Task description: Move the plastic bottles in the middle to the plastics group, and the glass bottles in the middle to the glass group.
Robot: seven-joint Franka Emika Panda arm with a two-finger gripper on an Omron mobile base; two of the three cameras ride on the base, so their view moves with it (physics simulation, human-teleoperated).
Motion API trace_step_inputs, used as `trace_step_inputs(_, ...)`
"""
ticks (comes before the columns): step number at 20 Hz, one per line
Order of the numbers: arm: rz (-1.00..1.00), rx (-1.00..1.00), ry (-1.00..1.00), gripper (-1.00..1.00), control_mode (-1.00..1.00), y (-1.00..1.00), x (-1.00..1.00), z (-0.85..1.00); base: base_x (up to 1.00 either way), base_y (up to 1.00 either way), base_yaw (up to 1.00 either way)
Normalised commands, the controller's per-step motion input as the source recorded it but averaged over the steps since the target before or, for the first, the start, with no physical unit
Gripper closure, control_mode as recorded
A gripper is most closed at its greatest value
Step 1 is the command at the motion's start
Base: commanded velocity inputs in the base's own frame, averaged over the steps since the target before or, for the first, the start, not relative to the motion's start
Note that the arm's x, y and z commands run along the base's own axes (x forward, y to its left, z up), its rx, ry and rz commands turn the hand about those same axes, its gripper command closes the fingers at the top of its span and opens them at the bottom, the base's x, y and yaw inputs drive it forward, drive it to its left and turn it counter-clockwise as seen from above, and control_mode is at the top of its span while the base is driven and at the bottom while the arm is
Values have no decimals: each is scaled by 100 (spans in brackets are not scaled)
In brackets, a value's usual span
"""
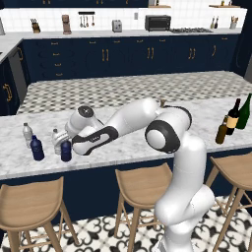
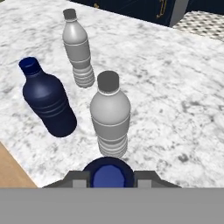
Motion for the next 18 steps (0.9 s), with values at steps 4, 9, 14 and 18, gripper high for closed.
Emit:
trace_step_inputs(4,0,0,0,-100,-100,0,0,0,0,0,0)
trace_step_inputs(9,0,0,0,-100,-100,0,0,0,0,0,0)
trace_step_inputs(14,-1,0,0,-100,-100,-15,-19,35,0,0,0)
trace_step_inputs(18,0,0,0,-100,-100,-52,-44,57,0,0,0)
